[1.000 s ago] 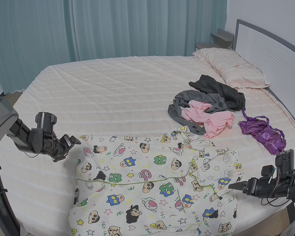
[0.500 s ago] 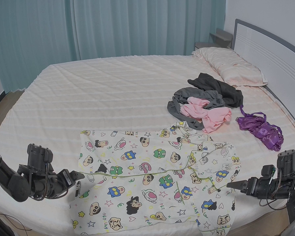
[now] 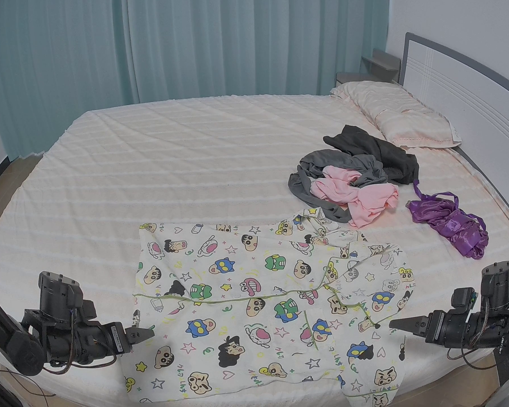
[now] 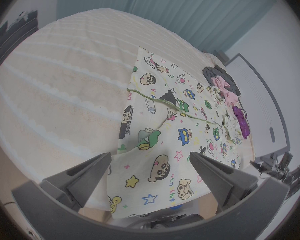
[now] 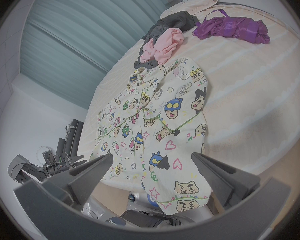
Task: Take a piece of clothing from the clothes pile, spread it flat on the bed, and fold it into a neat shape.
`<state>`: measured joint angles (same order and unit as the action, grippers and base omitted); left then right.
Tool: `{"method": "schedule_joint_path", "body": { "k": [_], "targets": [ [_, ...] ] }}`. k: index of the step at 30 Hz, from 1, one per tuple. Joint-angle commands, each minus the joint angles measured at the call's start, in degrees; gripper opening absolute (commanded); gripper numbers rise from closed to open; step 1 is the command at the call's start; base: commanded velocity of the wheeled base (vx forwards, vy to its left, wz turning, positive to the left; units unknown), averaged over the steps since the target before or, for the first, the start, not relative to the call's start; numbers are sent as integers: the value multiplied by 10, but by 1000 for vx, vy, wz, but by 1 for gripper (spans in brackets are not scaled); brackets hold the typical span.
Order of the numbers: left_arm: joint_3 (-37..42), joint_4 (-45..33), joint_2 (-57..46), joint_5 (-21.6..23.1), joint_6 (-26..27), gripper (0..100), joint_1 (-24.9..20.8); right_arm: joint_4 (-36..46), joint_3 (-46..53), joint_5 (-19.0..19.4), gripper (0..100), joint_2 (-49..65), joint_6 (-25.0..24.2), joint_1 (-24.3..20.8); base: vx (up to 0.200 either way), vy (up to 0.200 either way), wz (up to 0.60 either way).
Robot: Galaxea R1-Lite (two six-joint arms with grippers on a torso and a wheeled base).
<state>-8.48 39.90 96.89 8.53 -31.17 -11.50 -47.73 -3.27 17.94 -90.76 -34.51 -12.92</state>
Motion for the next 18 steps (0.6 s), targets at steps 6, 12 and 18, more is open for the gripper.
{"method": "schedule_joint_path", "body": {
  "k": [6, 12, 18],
  "targets": [
    [66, 93, 66, -17, 47, 100, 9, 0, 1, 0, 100, 8, -1, -10, 0, 0, 0],
    [84, 172, 134, -23, 47, 100, 7, -1, 4, 0, 100, 8, -1, -12, 0, 0, 0],
    [84, 176, 131, -14, 43, 100, 8, -1, 4, 0, 100, 7, -3, -12, 0, 0, 0]
  ]
}}
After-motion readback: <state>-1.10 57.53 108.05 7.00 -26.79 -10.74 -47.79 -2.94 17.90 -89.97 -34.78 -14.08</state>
